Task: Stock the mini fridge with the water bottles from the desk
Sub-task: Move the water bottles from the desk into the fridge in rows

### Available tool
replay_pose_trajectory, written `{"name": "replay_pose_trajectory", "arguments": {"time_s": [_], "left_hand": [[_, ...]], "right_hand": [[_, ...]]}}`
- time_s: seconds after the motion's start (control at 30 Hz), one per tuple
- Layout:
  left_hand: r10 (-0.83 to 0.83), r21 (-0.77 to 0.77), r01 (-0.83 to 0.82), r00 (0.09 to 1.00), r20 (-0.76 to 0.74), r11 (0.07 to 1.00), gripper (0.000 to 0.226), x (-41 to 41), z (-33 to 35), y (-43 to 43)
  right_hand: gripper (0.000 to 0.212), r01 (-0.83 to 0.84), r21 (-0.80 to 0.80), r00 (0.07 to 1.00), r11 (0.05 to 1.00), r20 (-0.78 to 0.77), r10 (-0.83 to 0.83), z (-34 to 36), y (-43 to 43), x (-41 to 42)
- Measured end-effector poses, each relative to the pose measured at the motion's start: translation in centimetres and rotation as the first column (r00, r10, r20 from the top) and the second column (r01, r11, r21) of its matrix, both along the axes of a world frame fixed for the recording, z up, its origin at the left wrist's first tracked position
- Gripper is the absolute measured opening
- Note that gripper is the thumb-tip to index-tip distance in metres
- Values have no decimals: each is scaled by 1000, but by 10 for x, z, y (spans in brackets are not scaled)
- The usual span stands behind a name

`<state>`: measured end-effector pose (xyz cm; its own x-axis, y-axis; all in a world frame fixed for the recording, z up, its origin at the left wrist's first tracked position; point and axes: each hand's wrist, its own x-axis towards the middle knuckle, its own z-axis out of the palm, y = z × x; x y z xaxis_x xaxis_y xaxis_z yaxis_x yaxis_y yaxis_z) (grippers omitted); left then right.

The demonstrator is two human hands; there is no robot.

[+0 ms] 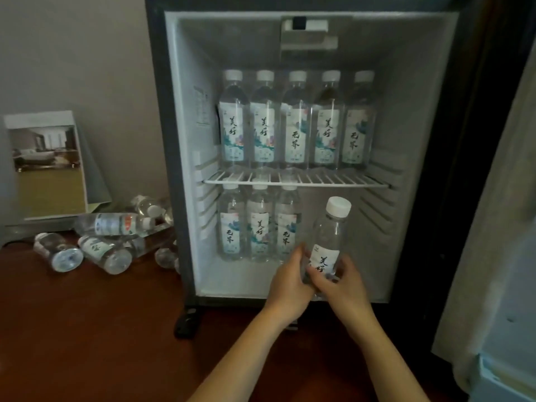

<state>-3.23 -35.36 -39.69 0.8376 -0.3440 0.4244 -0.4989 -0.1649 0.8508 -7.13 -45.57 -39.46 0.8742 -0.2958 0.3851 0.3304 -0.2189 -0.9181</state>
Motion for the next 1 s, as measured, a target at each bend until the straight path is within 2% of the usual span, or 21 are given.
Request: {"name": "replay_pose_trajectory", "arguments": {"time_s": [0.13, 0.3, 0.47, 0.57, 0.73, 0.83, 1.0], "left_hand": [[-5, -79, 5, 1000, -8, 997, 60, 16, -10, -24], [39, -74, -41, 999, -25, 996, 52, 42, -16, -38], [230, 29, -235, 966, 120, 972, 37, 58, -13, -48], [303, 78, -324, 932, 200, 943, 45, 64, -18, -49], [255, 171, -296, 940, 226, 940, 56, 77, -16, -51], [189, 276, -236, 964, 186, 932, 63, 81, -10, -52], [137, 366, -177, 982, 131, 914, 75, 91, -12, -58]], "right_hand": [[34, 22, 16, 1000, 1000, -17, -22, -2, -19, 20], [30, 24, -7, 999, 1000, -25, -24, -2, -31, 53], [27, 24, -19, 999, 1000, -48, -25, 0, -42, 93], [27, 12, -31, 998, 999, -60, -14, 2, -49, 116], [45, -40, -118, 996, 992, -87, 30, 6, -51, 142], [42, -11, -107, 993, 994, -114, -1, 8, -50, 149], [47, 43, -116, 991, 992, -122, -57, 8, -46, 160]]}}
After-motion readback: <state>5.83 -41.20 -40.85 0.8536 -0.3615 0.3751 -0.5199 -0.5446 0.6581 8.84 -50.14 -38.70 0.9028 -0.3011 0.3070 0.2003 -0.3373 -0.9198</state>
